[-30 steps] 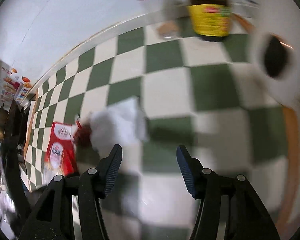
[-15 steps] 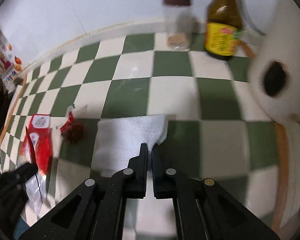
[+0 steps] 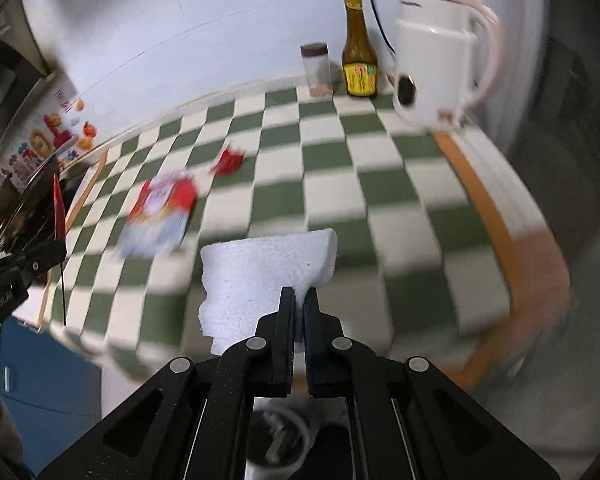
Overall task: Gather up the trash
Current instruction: 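Carry wrapper and tissue over the bin and open both tools to drop them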
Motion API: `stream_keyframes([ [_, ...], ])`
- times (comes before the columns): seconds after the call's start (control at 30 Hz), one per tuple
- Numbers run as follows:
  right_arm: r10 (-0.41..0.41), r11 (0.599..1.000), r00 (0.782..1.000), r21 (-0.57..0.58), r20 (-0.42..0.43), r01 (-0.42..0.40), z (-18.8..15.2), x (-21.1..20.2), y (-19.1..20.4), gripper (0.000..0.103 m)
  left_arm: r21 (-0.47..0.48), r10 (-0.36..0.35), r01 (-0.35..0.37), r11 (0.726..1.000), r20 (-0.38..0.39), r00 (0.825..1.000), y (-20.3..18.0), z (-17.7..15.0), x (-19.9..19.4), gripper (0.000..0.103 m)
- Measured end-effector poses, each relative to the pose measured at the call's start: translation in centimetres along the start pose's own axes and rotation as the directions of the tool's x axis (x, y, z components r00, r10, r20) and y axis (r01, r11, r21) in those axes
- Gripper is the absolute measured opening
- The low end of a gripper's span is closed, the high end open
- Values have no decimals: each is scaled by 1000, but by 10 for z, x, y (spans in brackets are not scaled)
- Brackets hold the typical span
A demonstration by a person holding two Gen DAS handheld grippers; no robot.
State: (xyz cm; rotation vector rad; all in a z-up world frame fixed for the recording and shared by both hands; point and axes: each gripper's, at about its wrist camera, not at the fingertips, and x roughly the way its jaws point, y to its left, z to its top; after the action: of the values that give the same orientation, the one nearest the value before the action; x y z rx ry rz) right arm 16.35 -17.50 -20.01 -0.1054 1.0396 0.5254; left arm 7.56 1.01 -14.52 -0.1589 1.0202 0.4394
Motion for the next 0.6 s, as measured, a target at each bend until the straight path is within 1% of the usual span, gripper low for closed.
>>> stream_keyframes([
  [0.03,-2,1000,1000,9,-13,2,-19,-6,4,4,2,-10,10,1000,-14,1000,4,-13,-2,6],
  [0.07,-12,1000,999,14,-38,12,-47,-12,10,4,5,-25,25,1000,-41,999,10,-34,-4,6],
  [0.13,-21,999,996,23,-82,23,-83,-13,15,4,25,-28,31,999,-95,995,16,-67,-1,6],
  [0.17,-19,999,993,35,-117,23,-106,-10,17,4,33,-28,32,999,-120,992,18,-81,2,6],
  [0.23,-28,999,985,35,-172,35,-143,-1,20,4,48,-15,25,999,-187,982,23,-117,21,6],
  [0.27,-33,999,978,32,-205,41,-168,8,22,4,49,-13,25,998,-224,975,25,-134,33,6],
  [0.3,-36,999,973,30,-230,45,-184,16,22,4,46,-13,25,999,-252,968,27,-148,42,6],
  [0.33,-39,998,963,31,-266,49,-205,28,22,4,51,-5,20,999,-281,960,27,-165,55,6],
  [0.4,-37,998,948,40,-316,53,-235,53,19,4,51,-5,24,998,-346,938,25,-196,88,6],
  [0.43,-37,997,937,46,-348,56,-255,72,16,4,50,-4,25,998,-378,926,22,-213,109,6],
  [0.47,-36,997,931,50,-364,58,-266,83,14,4,52,-3,26,998,-401,916,20,-225,125,6],
  [0.5,-29,996,918,64,-396,59,-287,107,9,4,44,-17,40,998,-437,899,15,-243,152,6],
  [0.6,-7,993,891,106,-453,62,-330,166,-7,4,34,-28,52,998,-498,867,4,-285,215,6],
])
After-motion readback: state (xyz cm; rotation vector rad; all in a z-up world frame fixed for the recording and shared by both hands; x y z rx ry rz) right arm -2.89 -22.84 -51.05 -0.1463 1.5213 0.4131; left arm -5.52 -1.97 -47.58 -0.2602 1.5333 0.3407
